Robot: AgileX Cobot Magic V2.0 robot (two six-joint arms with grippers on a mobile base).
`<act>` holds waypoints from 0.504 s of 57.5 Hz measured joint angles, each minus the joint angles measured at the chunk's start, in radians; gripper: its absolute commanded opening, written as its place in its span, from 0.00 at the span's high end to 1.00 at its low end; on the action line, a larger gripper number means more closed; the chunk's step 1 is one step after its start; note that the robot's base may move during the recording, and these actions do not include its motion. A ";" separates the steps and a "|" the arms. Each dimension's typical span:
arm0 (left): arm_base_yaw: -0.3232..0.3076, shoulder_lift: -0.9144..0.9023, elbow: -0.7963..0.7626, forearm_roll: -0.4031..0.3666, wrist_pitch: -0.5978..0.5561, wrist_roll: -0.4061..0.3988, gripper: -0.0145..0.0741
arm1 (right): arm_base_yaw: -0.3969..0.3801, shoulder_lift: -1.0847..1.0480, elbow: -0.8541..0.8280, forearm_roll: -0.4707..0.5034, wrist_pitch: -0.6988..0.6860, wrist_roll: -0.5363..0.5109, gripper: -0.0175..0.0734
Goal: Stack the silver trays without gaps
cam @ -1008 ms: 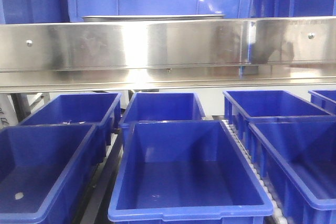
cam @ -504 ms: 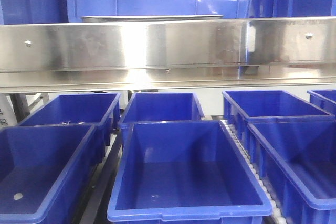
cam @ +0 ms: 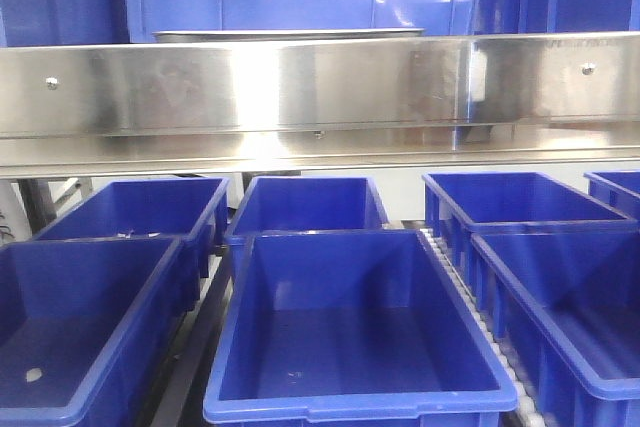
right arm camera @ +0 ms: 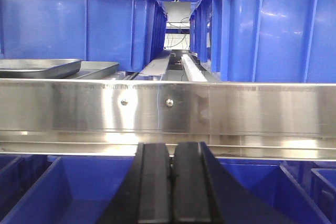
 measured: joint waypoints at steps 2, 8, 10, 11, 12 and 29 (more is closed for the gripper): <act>0.000 0.000 0.000 0.000 0.000 0.000 0.85 | 0.000 0.000 0.000 0.000 0.000 0.000 0.90; 0.000 0.000 0.000 0.000 0.000 0.000 0.85 | 0.000 0.000 0.000 0.000 0.000 0.000 0.90; 0.000 0.000 0.000 0.000 0.000 0.000 0.85 | 0.000 0.000 0.000 0.000 0.001 0.000 0.90; 0.000 0.000 0.000 0.000 0.000 0.000 0.85 | 0.000 0.000 0.000 0.000 0.001 0.000 0.90; 0.000 0.000 0.000 0.000 0.000 0.000 0.85 | 0.000 0.000 0.000 0.000 0.001 0.000 0.90; 0.000 0.000 0.000 0.000 0.000 0.000 0.85 | 0.000 0.000 0.000 0.000 0.001 0.000 0.90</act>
